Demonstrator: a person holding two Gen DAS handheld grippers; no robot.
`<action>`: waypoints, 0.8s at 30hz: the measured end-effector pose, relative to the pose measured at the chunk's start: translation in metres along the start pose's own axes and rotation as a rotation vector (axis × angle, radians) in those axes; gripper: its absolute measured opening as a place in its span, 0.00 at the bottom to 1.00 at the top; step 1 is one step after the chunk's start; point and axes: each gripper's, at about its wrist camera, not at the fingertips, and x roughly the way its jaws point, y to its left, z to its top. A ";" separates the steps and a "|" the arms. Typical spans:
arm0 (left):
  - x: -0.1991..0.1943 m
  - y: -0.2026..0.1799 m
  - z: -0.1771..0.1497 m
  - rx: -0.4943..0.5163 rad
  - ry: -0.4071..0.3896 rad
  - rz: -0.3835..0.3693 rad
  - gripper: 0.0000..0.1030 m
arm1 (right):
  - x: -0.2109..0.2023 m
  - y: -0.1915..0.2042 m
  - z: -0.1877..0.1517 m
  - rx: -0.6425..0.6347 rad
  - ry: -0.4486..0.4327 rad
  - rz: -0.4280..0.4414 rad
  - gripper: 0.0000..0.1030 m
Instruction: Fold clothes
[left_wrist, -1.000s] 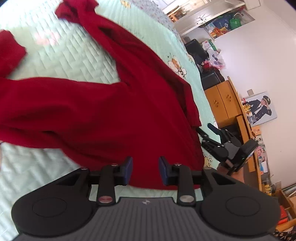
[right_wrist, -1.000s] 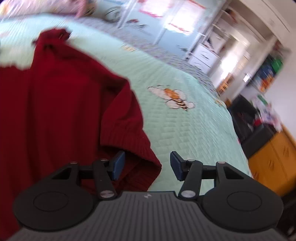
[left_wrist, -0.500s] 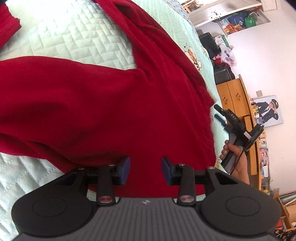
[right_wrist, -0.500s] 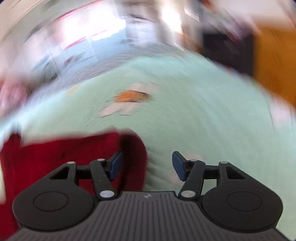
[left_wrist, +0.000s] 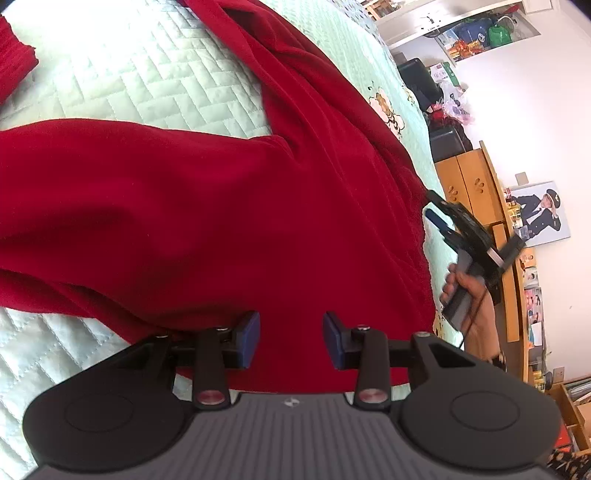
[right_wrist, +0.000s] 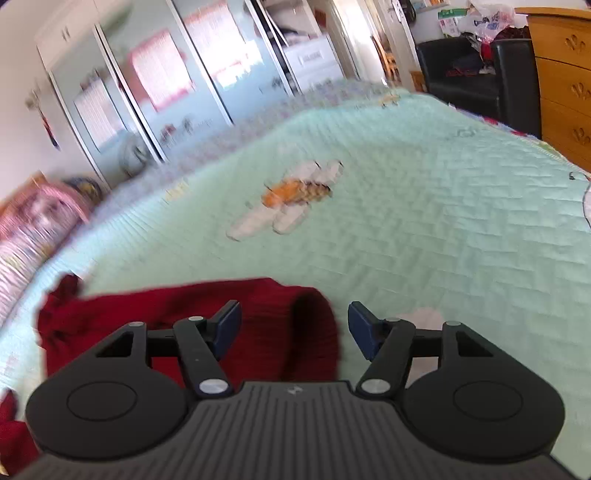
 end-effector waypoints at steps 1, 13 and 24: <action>0.001 0.001 0.000 -0.003 0.001 -0.002 0.39 | 0.007 -0.001 0.001 -0.007 0.022 0.000 0.62; 0.001 0.009 0.003 -0.032 0.012 -0.006 0.39 | 0.040 0.013 0.013 -0.276 0.012 -0.159 0.28; -0.008 0.000 0.002 -0.002 -0.008 0.007 0.48 | -0.029 -0.009 -0.011 0.121 0.034 0.044 0.36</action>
